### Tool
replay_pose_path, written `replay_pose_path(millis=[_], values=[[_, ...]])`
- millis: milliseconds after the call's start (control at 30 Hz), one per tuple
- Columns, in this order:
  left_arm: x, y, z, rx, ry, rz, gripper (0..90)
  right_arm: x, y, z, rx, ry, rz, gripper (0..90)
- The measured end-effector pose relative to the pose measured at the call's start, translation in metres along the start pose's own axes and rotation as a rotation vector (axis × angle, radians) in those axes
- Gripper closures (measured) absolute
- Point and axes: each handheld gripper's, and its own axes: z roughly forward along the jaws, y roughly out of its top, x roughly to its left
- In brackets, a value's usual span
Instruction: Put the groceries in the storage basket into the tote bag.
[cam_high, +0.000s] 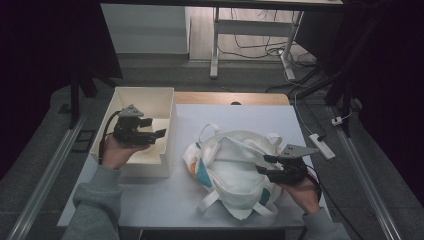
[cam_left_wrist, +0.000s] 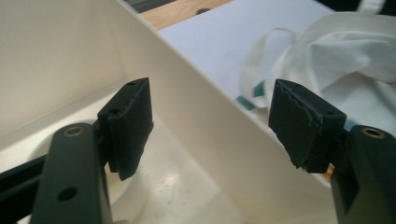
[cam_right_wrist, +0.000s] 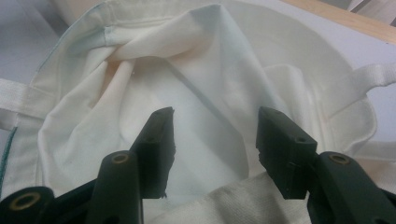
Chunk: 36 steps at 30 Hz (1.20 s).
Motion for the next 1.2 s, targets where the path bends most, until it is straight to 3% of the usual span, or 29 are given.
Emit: replay_pose_path(millis=[233,367,467,633,833,1200], values=[[0.015,-0.004,0.009,0.049,0.063,-0.035,27.7,0.001,0.0,-0.002,-0.002,0.002,0.001,47.1],[0.019,-0.005,0.01,0.045,0.081,-0.046,25.8,0.002,0.0,-0.002,0.0,0.005,-0.001,47.1],[0.022,-0.005,0.009,0.051,0.127,-0.049,24.0,0.002,0.0,-0.002,0.0,0.006,-0.001,47.1],[0.031,-0.009,0.011,0.083,0.167,-0.078,15.2,0.003,0.0,-0.002,0.001,0.006,-0.003,47.0],[0.036,-0.013,0.016,0.126,0.19,-0.079,9.3,0.003,0.0,0.0,0.007,0.008,-0.008,46.9],[0.048,-0.02,0.032,0.189,0.191,-0.107,2.1,0.003,-0.001,0.001,0.01,0.009,-0.007,46.9]])
